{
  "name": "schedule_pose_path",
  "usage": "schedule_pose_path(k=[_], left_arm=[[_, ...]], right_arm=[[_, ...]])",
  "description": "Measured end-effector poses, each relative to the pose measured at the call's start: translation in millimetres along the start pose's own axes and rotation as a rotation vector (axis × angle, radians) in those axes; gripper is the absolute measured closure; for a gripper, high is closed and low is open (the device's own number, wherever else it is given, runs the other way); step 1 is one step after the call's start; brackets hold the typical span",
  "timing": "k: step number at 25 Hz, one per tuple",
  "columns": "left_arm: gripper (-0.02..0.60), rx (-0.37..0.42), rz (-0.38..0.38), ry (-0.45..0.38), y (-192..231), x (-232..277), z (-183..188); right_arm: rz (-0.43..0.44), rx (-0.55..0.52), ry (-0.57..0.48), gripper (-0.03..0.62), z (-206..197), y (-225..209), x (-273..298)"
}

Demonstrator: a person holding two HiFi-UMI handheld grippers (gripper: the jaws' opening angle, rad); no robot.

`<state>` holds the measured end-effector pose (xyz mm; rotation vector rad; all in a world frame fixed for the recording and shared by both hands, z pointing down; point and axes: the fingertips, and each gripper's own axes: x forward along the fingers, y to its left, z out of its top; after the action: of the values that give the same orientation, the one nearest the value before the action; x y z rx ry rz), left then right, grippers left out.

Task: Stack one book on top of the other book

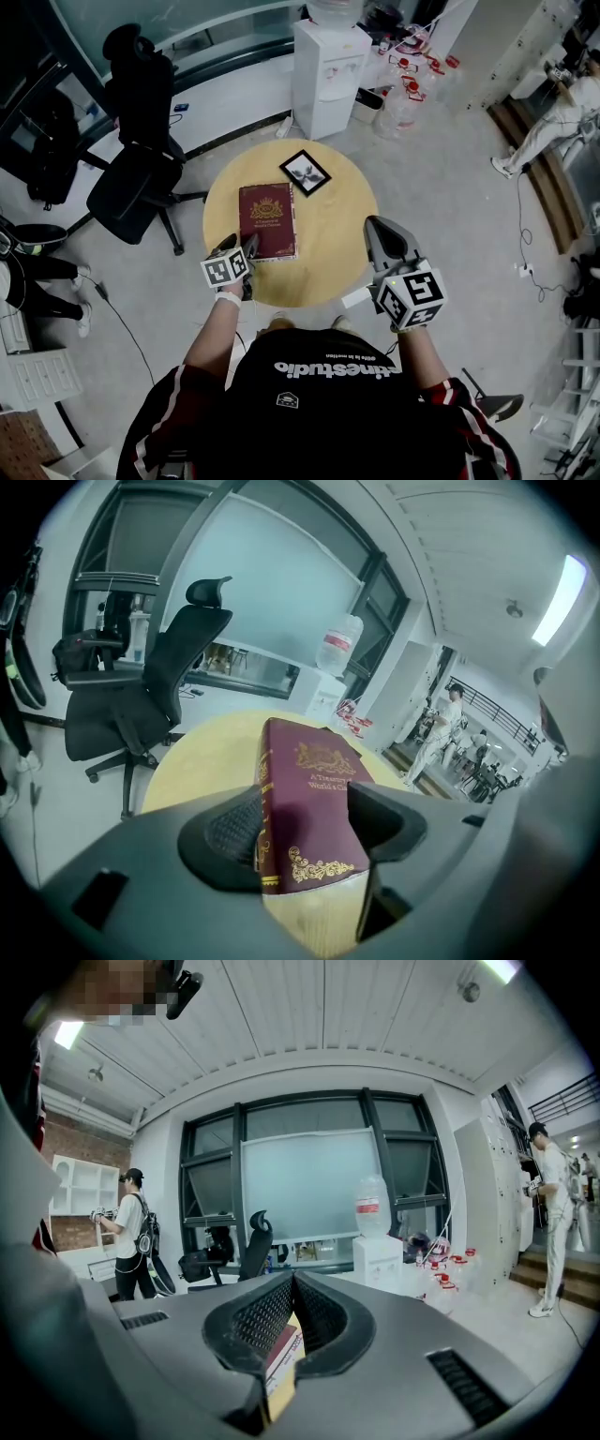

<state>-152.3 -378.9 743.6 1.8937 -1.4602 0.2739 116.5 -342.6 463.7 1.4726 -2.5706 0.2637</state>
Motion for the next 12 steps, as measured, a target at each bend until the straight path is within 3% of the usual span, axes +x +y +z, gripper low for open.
schedule_pose_path(k=[12], left_arm=[[0.302, 0.038, -0.025, 0.056, 1, 9, -11]], right_arm=[[-0.017, 0.003, 0.012, 0.565, -2, 6, 0]])
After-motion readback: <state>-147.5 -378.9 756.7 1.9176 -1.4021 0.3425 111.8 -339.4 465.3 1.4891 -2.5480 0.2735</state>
